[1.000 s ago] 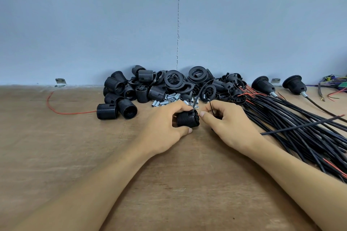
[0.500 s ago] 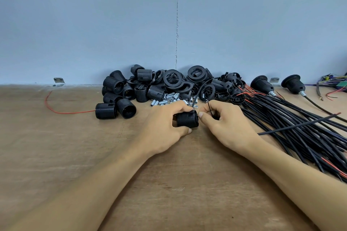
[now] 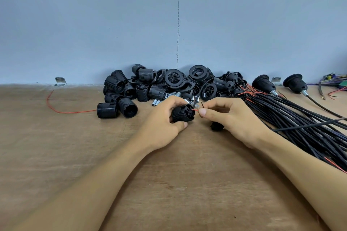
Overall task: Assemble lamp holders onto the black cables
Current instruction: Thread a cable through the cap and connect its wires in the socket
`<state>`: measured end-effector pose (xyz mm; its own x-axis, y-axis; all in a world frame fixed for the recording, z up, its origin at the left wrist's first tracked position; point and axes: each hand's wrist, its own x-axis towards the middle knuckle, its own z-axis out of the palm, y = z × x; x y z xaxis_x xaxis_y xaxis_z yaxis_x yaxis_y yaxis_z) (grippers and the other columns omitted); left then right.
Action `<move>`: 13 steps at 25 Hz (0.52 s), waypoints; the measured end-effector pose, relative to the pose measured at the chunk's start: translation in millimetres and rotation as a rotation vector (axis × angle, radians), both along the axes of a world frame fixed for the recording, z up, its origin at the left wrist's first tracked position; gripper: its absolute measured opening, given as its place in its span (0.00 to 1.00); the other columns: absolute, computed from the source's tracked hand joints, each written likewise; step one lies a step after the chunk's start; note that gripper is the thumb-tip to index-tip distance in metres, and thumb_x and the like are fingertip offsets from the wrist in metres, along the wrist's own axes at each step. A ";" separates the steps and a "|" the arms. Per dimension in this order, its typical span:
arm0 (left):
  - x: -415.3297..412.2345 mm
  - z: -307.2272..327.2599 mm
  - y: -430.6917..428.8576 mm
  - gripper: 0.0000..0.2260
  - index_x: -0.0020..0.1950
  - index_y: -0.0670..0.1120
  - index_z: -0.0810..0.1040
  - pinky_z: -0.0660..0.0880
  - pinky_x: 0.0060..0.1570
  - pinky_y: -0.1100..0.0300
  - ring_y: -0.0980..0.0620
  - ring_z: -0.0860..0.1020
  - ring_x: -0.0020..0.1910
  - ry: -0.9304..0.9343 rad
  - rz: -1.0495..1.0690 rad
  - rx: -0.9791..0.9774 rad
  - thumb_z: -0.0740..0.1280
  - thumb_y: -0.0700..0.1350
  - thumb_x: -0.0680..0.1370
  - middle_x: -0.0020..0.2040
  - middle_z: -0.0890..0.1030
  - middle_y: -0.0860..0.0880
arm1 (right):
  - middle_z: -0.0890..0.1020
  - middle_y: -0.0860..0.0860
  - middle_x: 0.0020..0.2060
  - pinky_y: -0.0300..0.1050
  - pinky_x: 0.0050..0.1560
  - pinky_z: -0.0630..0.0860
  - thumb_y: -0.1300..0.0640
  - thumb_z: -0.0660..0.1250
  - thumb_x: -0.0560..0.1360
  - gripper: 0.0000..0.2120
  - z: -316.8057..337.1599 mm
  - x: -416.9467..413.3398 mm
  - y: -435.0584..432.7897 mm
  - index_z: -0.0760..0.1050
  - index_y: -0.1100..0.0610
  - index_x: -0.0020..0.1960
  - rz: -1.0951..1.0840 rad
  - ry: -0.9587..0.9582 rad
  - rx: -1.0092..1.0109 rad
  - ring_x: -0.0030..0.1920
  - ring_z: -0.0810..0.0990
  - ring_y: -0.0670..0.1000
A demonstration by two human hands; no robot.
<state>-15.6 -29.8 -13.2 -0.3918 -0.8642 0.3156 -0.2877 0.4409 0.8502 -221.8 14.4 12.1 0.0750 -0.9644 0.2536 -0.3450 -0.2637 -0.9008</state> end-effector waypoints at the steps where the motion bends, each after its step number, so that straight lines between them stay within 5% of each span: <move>1: 0.5 0.1 -0.2 0.24 0.57 0.60 0.75 0.75 0.67 0.56 0.60 0.81 0.59 -0.003 -0.007 0.006 0.73 0.32 0.74 0.59 0.81 0.57 | 0.87 0.49 0.44 0.32 0.42 0.73 0.51 0.73 0.75 0.06 1.0 -0.7 0.6 0.86 0.53 0.48 0.027 0.000 0.022 0.41 0.80 0.41; 5: 1.0 -0.3 -1.3 0.24 0.58 0.58 0.75 0.75 0.64 0.63 0.62 0.81 0.58 0.001 -0.021 0.028 0.72 0.31 0.74 0.60 0.81 0.56 | 0.86 0.52 0.49 0.43 0.52 0.73 0.48 0.69 0.78 0.09 5.0 -5.0 1.9 0.86 0.50 0.48 0.061 0.057 0.050 0.48 0.81 0.48; 8: 0.5 0.4 -0.3 0.23 0.58 0.56 0.76 0.75 0.61 0.66 0.61 0.82 0.57 0.014 -0.042 0.039 0.72 0.30 0.74 0.58 0.82 0.55 | 0.87 0.49 0.46 0.34 0.47 0.74 0.52 0.70 0.78 0.07 4.6 -2.7 2.8 0.85 0.52 0.43 0.048 0.081 0.038 0.44 0.81 0.44; 13: 0.7 2.6 0.8 0.24 0.58 0.56 0.76 0.75 0.63 0.63 0.58 0.82 0.59 0.011 -0.065 0.057 0.71 0.28 0.74 0.60 0.82 0.53 | 0.86 0.42 0.44 0.38 0.46 0.72 0.55 0.74 0.74 0.07 -1.3 2.6 0.4 0.83 0.49 0.37 -0.051 0.219 -0.016 0.40 0.80 0.39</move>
